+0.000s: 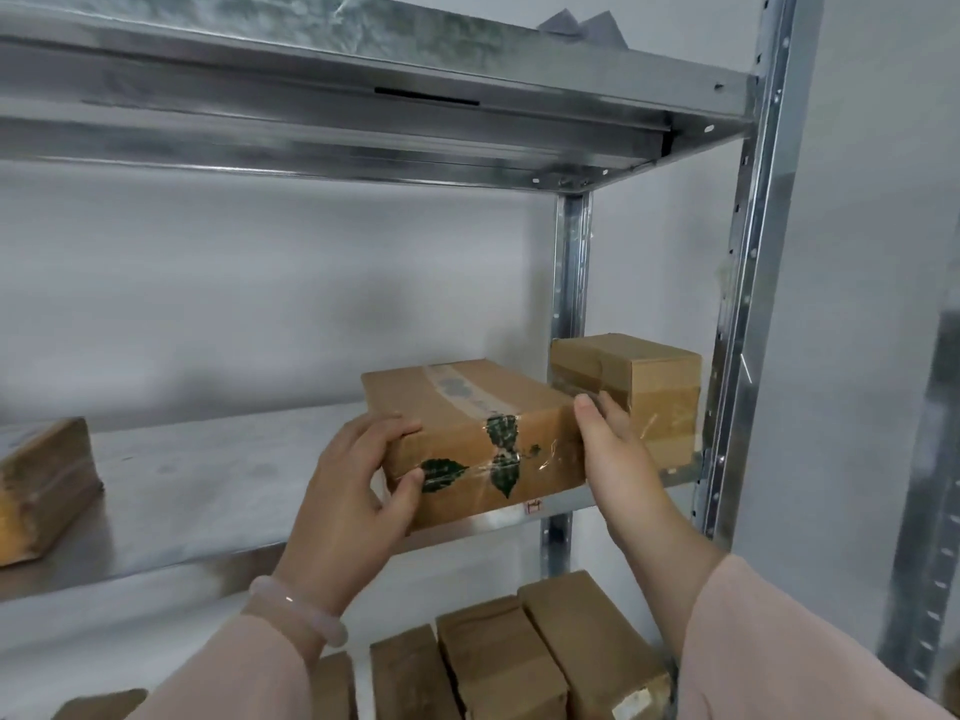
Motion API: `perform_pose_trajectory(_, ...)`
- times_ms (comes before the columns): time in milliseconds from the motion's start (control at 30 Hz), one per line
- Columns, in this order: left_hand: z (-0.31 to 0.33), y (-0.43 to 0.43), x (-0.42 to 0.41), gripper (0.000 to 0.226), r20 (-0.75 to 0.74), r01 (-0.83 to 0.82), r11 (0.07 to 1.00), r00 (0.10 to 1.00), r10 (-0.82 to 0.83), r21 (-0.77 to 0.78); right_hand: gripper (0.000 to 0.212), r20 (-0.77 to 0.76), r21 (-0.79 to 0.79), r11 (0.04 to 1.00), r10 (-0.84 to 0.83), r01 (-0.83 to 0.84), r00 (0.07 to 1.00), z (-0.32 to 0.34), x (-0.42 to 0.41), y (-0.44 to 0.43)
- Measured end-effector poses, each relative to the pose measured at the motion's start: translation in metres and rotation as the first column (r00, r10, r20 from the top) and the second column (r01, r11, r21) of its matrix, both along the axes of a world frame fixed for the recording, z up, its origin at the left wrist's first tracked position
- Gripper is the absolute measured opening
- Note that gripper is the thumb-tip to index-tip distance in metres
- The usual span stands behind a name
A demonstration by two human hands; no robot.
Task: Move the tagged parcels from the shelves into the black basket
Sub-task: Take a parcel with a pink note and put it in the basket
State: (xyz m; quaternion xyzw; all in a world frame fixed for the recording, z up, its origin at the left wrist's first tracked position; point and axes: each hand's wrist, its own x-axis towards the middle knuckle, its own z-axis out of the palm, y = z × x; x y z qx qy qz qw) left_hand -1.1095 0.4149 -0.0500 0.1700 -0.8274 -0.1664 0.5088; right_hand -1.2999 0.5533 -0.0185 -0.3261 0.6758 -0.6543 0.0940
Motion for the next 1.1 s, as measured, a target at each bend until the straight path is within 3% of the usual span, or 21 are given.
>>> perform_pose_trajectory(100, -0.006, 0.003, 0.002, 0.038, -0.043, -0.037, 0.999, 0.998, 0.036, -0.013, 0.024, 0.118, 0.024, 0.992, 0.122, -0.125, 0.986, 0.009, -0.004, -0.002)
perform_pose_trajectory(200, -0.009, 0.008, 0.004, 0.035, -0.064, -0.062, 0.996, 0.996, 0.058, -0.061, 0.024, 0.127, 0.004, 0.985, 0.169, -0.171, 0.977, 0.007, -0.007, -0.005)
perform_pose_trajectory(333, -0.006, 0.021, 0.002, 0.035, -0.083, -0.074, 0.996, 0.994, 0.070, -0.046, 0.026, 0.160, -0.193, 0.962, 0.225, -0.193, 0.961, 0.006, -0.007, -0.002)
perform_pose_trajectory(400, 0.001, 0.030, -0.001, 0.035, -0.116, -0.047, 0.999, 0.992, 0.050, 0.027, 0.029, 0.107, -0.274, 0.944, 0.223, -0.186, 0.969, 0.005, -0.007, 0.001)
perform_pose_trajectory(533, 0.023, 0.039, -0.012, 0.069, -0.215, -0.035, 0.937, 0.970, 0.116, 0.348, 0.041, -0.032, -0.385, 0.895, 0.230, -0.224, 0.973, -0.001, -0.002, 0.010)
perform_pose_trajectory(633, 0.036, 0.042, -0.018, 0.068, -0.225, -0.010, 0.926, 0.969, 0.103, 0.378, 0.048, -0.085, -0.419, 0.854, 0.302, -0.309, 0.949, -0.007, -0.002, 0.015)
perform_pose_trajectory(800, 0.032, 0.047, -0.014, 0.056, -0.324, 0.075, 0.914, 0.944, 0.064, 0.398, 0.036, 0.127, -0.473, 0.795, 0.487, -0.379, 0.864, 0.003, -0.020, 0.017)
perform_pose_trajectory(1000, 0.033, 0.053, -0.021, 0.051, -0.255, 0.009, 0.930, 0.963, 0.091, 0.367, 0.061, 0.082, -0.439, 0.741, 0.596, -0.508, 0.799, 0.014, -0.027, 0.028)
perform_pose_trajectory(1100, 0.040, 0.060, -0.026, 0.062, -0.091, -0.102, 0.939, 0.986, 0.139, 0.328, 0.071, 0.001, -0.446, 0.681, 0.649, -0.580, 0.761, 0.018, -0.017, 0.035)
